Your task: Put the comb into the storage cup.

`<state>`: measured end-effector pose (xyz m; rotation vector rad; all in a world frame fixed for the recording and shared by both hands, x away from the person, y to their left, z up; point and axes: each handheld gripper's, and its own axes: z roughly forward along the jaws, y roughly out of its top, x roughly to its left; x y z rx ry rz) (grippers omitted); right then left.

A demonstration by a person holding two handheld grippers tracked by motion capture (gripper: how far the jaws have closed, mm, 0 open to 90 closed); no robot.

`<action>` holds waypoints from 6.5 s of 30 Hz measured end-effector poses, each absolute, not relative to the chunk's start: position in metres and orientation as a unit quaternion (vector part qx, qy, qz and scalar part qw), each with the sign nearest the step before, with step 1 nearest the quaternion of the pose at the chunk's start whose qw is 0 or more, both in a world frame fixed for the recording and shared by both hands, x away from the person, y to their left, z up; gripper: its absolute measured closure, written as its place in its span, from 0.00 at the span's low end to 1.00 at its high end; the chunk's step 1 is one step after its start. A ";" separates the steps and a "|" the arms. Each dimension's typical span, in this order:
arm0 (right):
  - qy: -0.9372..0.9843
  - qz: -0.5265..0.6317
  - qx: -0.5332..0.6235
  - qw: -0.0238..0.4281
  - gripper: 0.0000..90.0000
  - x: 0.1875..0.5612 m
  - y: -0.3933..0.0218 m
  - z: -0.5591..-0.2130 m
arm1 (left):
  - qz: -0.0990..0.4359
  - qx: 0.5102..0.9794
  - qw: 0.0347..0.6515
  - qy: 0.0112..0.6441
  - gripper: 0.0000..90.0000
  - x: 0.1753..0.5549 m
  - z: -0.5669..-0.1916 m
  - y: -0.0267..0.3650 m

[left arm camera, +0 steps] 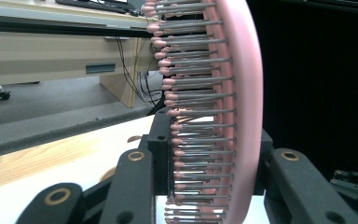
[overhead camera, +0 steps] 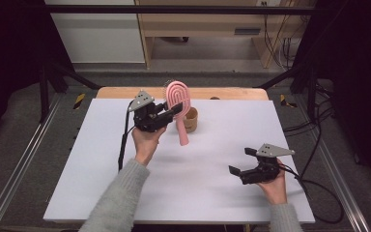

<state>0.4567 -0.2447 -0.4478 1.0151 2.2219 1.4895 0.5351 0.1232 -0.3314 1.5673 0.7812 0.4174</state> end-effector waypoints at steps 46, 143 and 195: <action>0.764 0.521 0.352 0.142 0.00 0.454 -0.251 -0.449 | 0.202 0.653 0.628 0.371 0.71 0.582 -0.309 0.110; 0.763 0.523 0.353 0.139 0.00 0.454 -0.252 -0.450 | 0.210 0.628 0.606 0.441 0.71 0.646 -0.363 0.094; 0.766 0.519 0.353 0.136 0.00 0.455 -0.251 -0.452 | 0.193 0.617 0.606 0.463 0.71 0.638 -0.402 0.115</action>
